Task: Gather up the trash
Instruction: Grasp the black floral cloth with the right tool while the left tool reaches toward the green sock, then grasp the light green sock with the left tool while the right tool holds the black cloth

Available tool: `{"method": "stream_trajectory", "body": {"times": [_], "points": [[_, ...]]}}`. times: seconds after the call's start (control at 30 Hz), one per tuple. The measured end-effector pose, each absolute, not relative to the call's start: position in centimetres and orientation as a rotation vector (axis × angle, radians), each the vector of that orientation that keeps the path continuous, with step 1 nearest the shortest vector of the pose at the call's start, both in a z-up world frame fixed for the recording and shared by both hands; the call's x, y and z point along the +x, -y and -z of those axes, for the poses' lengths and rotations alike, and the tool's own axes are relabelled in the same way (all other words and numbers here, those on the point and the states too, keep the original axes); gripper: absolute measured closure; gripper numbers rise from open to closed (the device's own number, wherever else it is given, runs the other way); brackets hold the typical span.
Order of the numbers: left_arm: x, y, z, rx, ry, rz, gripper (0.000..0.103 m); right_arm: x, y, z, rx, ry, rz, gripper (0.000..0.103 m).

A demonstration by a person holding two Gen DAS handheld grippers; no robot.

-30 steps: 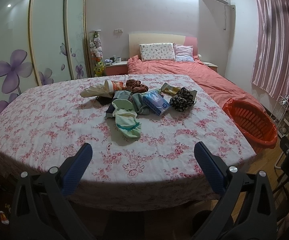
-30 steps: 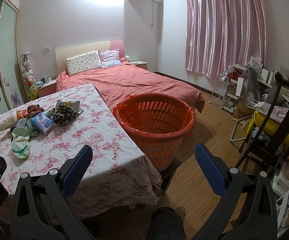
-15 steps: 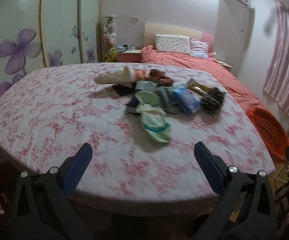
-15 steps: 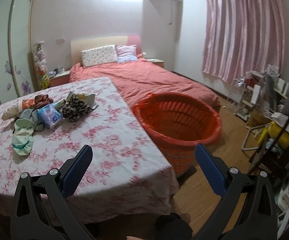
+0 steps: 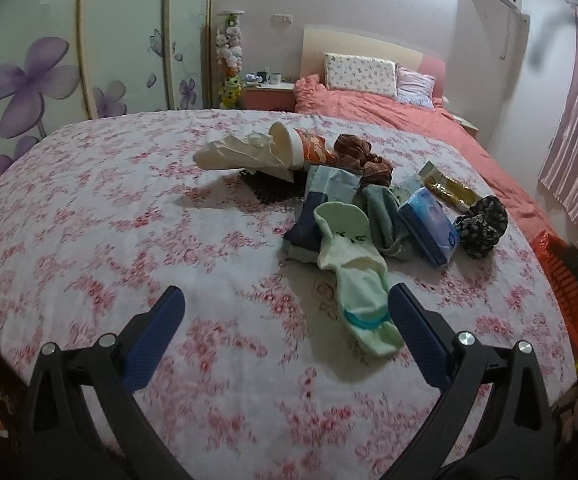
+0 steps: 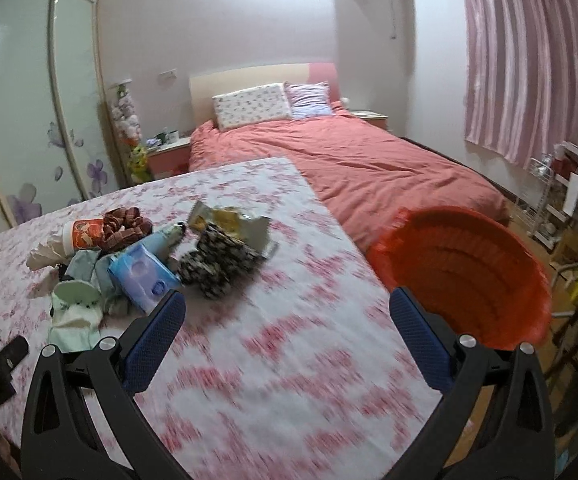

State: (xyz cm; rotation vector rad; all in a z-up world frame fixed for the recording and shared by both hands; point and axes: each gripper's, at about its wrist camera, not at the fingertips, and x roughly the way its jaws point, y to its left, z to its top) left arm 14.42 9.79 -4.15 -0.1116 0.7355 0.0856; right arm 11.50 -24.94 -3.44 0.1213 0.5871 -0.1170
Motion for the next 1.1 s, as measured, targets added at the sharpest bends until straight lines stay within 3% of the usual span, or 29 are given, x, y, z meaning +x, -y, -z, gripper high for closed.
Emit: {"method": "stream_trajectory", "body": {"times": [0.2,0.4,0.5,0.57,0.63,0.83,0.93,0.97,1.1], "points": [[16.6,-9.7,4.8,-0.126,-0.744,-0.017,0.004,16.6,23.6,4.0,0.139,-0.626,0.053,0.015],[18.4,-9.3,5.7,-0.147,-0.784,0.031,0.009,20.4,22.6,6.2,0.164,-0.728,0.039,0.036],[19.0,-9.1,6.2,-0.153,-0.809,0.052,0.018,21.0,22.6,7.2,0.173,-0.775,0.026,0.057],[19.2,-8.8,6.6,-0.150,-0.822,0.065,0.026,20.9,23.0,7.7,0.199,-0.786,0.016,0.080],[19.4,-8.7,6.9,-0.154,-0.836,0.078,0.032,20.3,23.5,7.7,0.221,-0.786,0.012,0.092],[19.9,-8.0,8.0,-0.184,-0.883,0.123,0.052,18.6,24.2,6.5,0.206,-0.740,0.005,0.096],[20.1,-7.5,8.3,-0.171,-0.887,0.122,0.067,18.2,24.4,6.2,0.202,-0.734,0.003,0.096],[20.3,-7.4,8.3,-0.177,-0.891,0.141,0.078,18.1,24.5,6.2,0.202,-0.733,0.002,0.096],[20.4,-7.1,8.0,-0.187,-0.880,0.167,0.092,17.5,24.9,5.8,0.201,-0.722,0.000,0.096]]}}
